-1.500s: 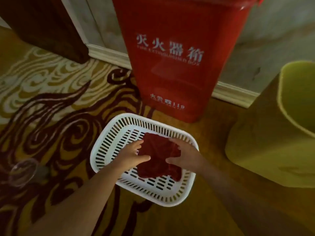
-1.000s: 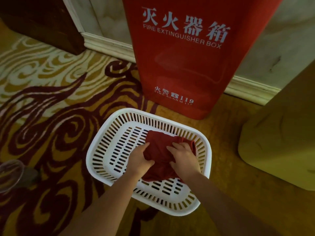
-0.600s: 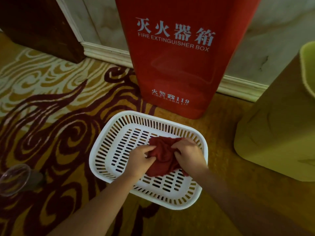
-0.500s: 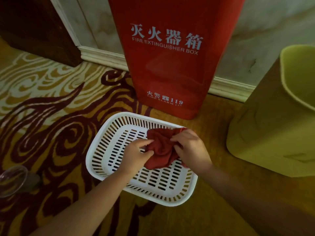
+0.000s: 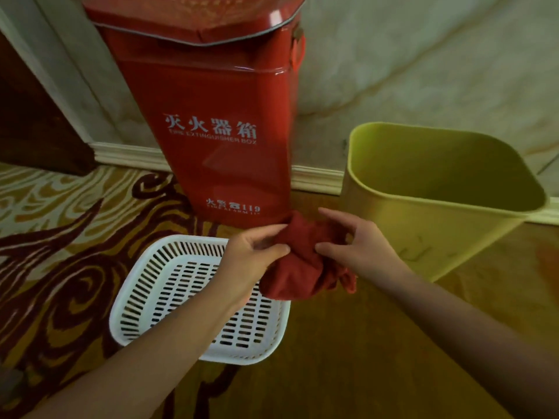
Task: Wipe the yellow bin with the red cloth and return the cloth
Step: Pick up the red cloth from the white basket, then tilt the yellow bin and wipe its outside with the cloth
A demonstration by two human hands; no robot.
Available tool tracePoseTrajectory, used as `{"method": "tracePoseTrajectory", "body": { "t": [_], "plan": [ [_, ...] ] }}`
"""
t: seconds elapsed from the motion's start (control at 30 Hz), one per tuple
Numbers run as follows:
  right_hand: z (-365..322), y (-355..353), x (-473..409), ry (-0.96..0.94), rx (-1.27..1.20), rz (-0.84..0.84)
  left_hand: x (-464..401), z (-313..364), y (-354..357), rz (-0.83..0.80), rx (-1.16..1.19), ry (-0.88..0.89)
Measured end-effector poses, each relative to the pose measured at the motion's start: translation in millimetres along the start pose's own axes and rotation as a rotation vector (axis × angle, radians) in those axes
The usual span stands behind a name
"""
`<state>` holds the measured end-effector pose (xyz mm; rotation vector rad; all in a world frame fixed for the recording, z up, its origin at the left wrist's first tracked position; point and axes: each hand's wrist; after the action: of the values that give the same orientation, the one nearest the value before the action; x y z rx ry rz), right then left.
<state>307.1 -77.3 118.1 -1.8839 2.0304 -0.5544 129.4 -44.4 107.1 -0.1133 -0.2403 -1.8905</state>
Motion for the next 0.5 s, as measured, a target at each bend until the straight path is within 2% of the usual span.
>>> {"method": "tracePoseTrajectory", "body": {
  "t": [0.07, 0.17, 0.37, 0.5],
  "plan": [
    [1, -8, 8, 0.008, 0.056, -0.061, 1, 0, 13, -0.069, -0.039, -0.009],
    [8, -26, 25, 0.058, 0.03, -0.021, 3, -2, 28, -0.201, -0.066, -0.068],
    [34, -58, 65, 0.186, -0.32, -0.03, 3, -8, 54, -0.345, -0.104, -0.196],
    [44, -70, 75, 0.223, -0.382, -0.089, 3, -4, 74, -0.407, -0.182, -0.276]
  ]
}}
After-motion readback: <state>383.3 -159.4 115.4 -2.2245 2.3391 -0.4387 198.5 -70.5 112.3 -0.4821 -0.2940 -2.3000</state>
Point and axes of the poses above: each hand's wrist, its own x-axis away from the middle knuckle, its own y-axis out of the palm, z = x × y, and after that the axes turned 1 degree about -z, right-handed
